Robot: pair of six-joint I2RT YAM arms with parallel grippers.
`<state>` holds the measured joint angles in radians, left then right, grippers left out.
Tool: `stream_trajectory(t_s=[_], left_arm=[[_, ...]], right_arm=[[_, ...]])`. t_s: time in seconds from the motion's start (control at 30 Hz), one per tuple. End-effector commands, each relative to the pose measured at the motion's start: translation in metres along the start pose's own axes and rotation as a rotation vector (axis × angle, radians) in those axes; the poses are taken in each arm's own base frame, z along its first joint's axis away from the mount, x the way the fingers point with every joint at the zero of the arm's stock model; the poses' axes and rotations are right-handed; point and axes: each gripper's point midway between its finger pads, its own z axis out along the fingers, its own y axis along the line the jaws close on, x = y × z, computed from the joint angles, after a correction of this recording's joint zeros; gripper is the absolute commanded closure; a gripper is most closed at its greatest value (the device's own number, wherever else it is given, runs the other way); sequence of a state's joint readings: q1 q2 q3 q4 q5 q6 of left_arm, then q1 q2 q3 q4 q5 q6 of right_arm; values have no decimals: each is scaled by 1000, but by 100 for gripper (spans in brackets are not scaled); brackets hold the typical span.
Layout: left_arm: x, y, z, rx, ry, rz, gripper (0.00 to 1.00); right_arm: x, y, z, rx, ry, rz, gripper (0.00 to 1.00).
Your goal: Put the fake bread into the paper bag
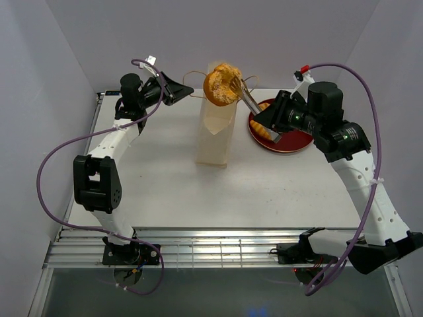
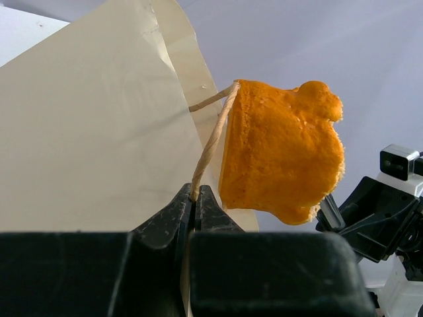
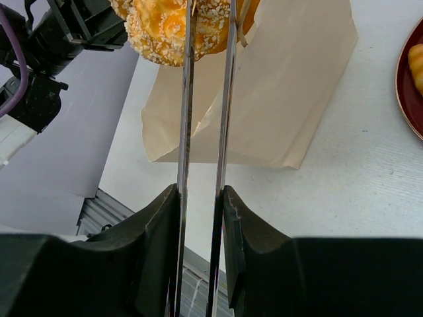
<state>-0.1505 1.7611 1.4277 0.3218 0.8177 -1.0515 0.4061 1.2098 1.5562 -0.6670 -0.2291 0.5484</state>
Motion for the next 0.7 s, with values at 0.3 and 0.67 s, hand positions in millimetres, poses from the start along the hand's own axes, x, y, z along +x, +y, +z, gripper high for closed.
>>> stream_trajectory(t_s=[0.3,0.67], left_arm=[[-8,-33,-14,33,-36,68,100],[-11,-34,-15,36,-37,70,100]], right_arm=[[-4,-6,-13,42,-48,-50,88],[-6,-5,-12,38,-41,-53,81]])
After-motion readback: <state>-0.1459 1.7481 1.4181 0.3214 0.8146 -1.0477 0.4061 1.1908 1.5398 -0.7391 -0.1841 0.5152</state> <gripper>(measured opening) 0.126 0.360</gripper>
